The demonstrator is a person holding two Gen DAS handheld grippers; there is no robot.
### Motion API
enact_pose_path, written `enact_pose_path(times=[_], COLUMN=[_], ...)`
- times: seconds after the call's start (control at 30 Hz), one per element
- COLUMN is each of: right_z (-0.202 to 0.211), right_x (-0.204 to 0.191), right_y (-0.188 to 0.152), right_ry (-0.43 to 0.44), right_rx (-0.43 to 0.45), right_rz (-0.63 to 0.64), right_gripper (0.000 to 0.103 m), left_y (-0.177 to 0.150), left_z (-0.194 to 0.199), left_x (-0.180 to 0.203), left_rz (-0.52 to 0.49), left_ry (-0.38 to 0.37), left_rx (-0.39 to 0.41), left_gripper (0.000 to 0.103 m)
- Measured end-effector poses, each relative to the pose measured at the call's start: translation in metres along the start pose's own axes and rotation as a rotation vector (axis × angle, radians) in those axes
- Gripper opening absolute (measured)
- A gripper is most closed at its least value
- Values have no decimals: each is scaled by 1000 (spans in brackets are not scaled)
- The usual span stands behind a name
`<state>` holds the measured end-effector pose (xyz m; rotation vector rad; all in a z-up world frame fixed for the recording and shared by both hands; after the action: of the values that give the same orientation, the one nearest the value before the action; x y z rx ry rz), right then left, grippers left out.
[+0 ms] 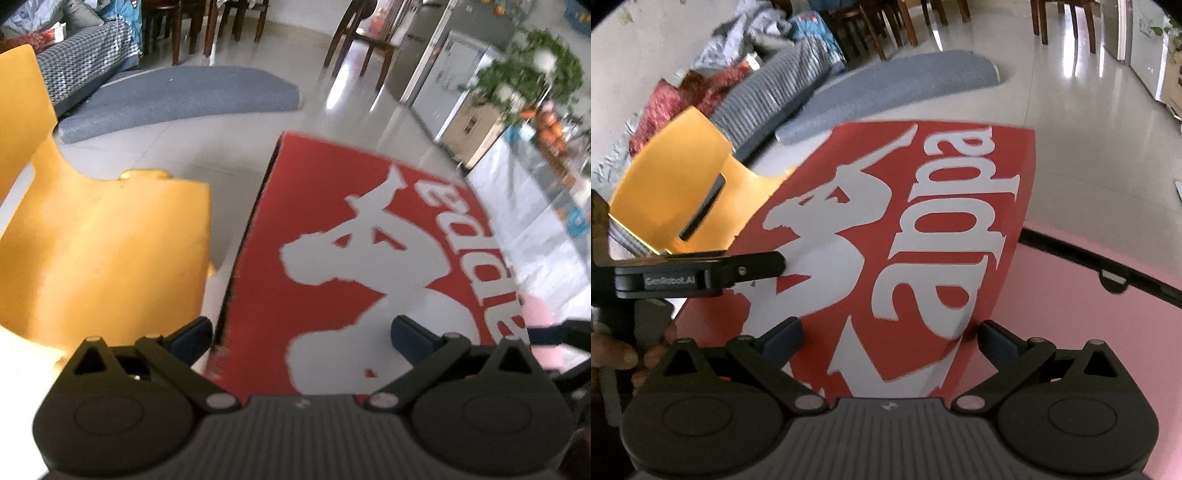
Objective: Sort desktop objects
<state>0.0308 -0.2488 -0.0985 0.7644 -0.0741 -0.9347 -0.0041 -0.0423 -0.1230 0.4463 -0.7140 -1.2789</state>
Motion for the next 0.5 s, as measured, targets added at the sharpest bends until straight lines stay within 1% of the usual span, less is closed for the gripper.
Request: enact_pose_path(times=[0.1, 0.17, 0.33, 0.43, 0.5], right_z=[5, 7, 11, 11, 12], right_x=[1, 3, 6, 7, 9], right_y=[3, 3, 2, -3, -6], right_ry=[18, 14, 8, -17, -18], right_rx=[15, 17, 15, 6, -5], right_rz=[-11, -16, -27, -27, -36], right_gripper=[101, 101, 101, 101, 101], left_y=[-4, -5, -5, -5, -4], left_z=[0, 1, 2, 3, 4], left_x=[0, 0, -7, -10, -12], left_rz=[-15, -21, 5, 18, 20], left_ry=[4, 4, 15, 18, 22], left_rx=[-3, 0, 5, 7, 8], left_gripper=[103, 103, 103, 103, 103])
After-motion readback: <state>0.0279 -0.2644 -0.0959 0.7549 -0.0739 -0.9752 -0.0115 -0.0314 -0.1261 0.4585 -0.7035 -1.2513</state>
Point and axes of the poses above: each gripper's, at about its wrist camera, not at the fingertips, and z roughly against the way its jaws point, x to its right, y to its top, the point moved 6 cm from there along -z, roughly the way its jaws point, and after that the axes turned 9 degrees about x, right-handed, at the moved point
